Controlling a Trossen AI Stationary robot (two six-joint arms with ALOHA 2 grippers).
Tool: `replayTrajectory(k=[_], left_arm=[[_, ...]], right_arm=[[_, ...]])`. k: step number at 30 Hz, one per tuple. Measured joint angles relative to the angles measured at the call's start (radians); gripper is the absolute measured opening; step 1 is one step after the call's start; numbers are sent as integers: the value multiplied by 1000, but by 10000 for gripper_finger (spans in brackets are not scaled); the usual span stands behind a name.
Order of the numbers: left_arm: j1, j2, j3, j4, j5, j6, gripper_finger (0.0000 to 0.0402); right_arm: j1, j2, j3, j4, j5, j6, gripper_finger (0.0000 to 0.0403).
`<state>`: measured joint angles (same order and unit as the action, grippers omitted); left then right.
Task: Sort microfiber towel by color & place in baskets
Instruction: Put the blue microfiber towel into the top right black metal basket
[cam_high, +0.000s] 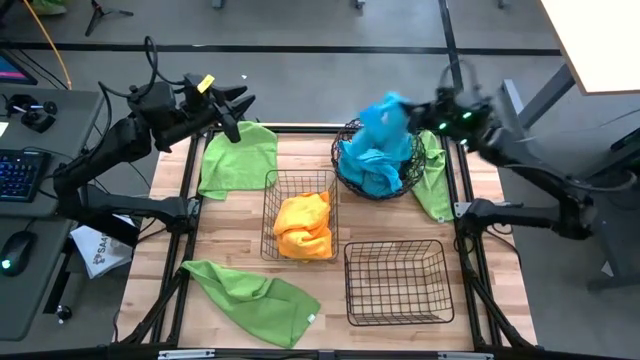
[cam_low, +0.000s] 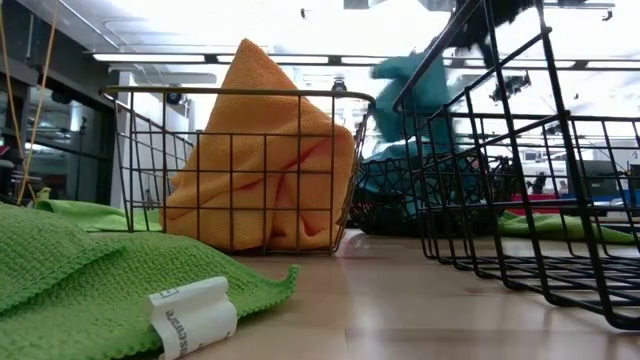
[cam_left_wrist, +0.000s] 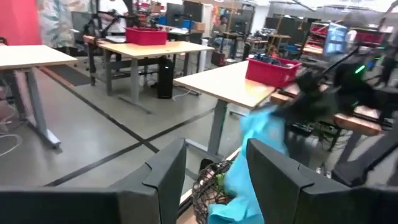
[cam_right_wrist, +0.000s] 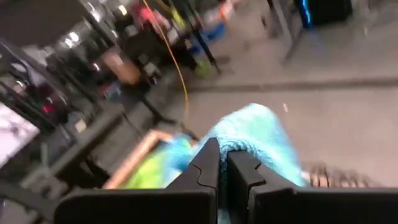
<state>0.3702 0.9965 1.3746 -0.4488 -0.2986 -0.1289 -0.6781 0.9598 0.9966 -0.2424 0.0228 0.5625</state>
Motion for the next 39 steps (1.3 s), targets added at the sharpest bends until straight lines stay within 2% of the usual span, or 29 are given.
replayTrajectory(k=[6,11,13,18,26,30,39], left_arm=[[0,-2,0,-1,85,-43,159],[0,-2,0,11,90,-43,159],[0,-2,1,36,90,-43,159],[1,-2,2,176,89,-30,159],[1,-2,3,225,112,-30,159],[0,-2,3,200,146,-35,159],[1,-2,3,174,159,-25,159]], right_arm=[[33,-16,-208,-15,130,90,0],[33,-83,-278,-171,231,147,0],[32,-85,-281,-186,212,146,0],[33,-22,-282,-75,59,129,0],[33,49,-282,-162,21,90,7],[33,42,-251,-278,-26,34,54],[33,39,-18,-486,-31,-137,241]])
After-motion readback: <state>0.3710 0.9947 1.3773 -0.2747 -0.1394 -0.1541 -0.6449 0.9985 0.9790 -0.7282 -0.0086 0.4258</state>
